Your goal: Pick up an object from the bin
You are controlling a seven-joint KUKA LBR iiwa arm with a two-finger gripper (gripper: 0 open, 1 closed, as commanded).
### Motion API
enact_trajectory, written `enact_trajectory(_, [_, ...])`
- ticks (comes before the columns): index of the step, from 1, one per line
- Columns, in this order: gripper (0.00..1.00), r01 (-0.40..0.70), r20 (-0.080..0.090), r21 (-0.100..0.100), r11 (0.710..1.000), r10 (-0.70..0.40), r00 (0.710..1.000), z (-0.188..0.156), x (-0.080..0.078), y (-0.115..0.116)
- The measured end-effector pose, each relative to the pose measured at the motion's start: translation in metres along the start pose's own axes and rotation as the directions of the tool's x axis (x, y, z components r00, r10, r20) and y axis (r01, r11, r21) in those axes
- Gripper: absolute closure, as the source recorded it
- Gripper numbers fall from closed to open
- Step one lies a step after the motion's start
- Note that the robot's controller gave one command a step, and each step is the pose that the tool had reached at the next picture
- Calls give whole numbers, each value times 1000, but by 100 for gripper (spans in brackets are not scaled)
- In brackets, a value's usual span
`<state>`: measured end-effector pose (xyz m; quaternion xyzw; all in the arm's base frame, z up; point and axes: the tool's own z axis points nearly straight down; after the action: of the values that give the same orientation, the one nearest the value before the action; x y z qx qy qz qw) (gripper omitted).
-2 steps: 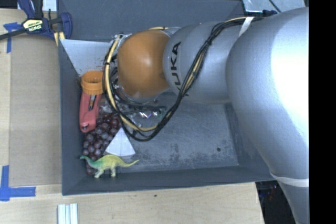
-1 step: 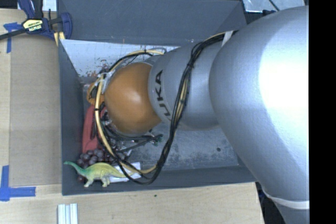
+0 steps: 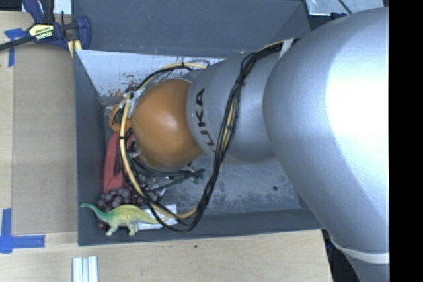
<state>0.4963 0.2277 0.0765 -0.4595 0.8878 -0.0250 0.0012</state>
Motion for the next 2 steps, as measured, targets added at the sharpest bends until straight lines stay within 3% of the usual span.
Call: enact_trajectory(2, [100, -1, -1, -9, 1000, 1, 1000, -62, 2, 2])
